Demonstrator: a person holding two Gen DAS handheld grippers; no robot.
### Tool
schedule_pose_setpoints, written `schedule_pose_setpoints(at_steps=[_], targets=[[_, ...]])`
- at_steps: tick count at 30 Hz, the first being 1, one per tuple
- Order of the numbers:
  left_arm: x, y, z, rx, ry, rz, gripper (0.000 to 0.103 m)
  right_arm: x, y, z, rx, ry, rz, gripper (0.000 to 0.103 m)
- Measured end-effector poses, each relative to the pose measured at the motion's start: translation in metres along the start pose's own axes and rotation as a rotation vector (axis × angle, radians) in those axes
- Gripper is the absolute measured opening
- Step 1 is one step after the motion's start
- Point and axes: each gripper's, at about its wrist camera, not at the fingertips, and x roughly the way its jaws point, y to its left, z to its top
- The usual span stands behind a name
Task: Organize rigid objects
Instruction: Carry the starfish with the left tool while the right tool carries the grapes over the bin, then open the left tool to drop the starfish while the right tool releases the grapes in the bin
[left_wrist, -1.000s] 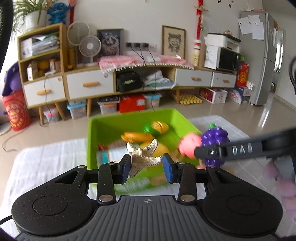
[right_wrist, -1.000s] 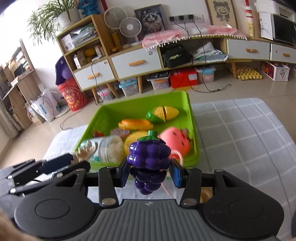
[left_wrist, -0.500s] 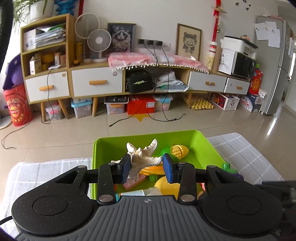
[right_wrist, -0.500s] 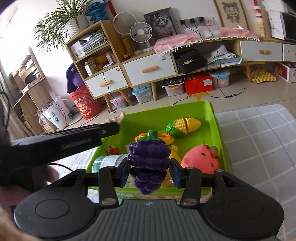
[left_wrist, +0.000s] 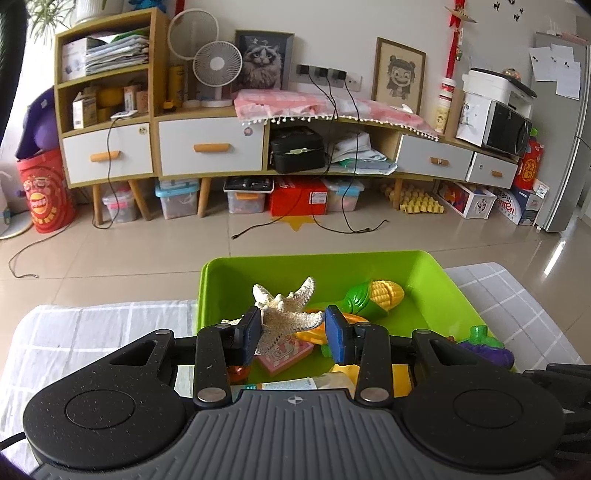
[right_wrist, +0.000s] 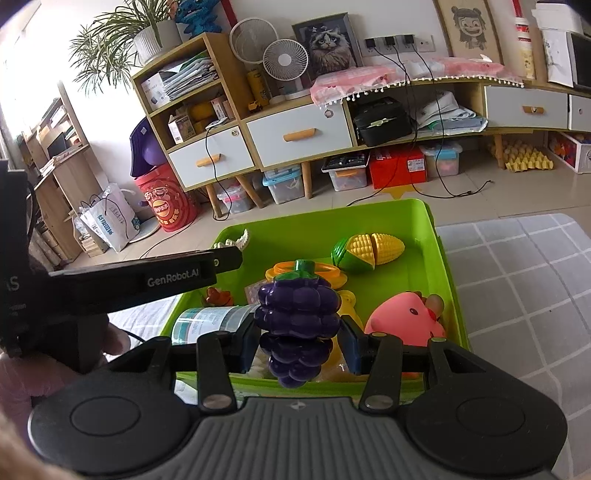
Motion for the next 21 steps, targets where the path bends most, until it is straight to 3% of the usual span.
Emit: schedule_pose_setpoints(at_steps=[5,6,8,9,21], targets=[[0.000,0.001,0.001,-0.014,-0.008,-0.018,0.047,0.001,-0.001,0.000,0.001,-0.006,-0.003,0.030],[-0.001,0.001,0.001,-0.023,-0.007,-0.032,0.064,-0.001,-0.002,0.000,0.007,-0.016,-0.006,0.032],[-0.003,0.002,0.000,-0.045,-0.024,-0.040,0.081,-0.003,-0.002,0.000,0.014,-0.030,-0.015,0.051],[-0.005,0.002,0.000,-0.046,-0.034,-0.042,0.081,-0.004,-0.002,0.000,0.015,-0.033,-0.012,0.059],[-0.014,0.001,-0.005,-0.033,-0.018,-0.026,0.086,-0.014,0.002,0.002,-0.023,-0.027,-0.004,0.060]])
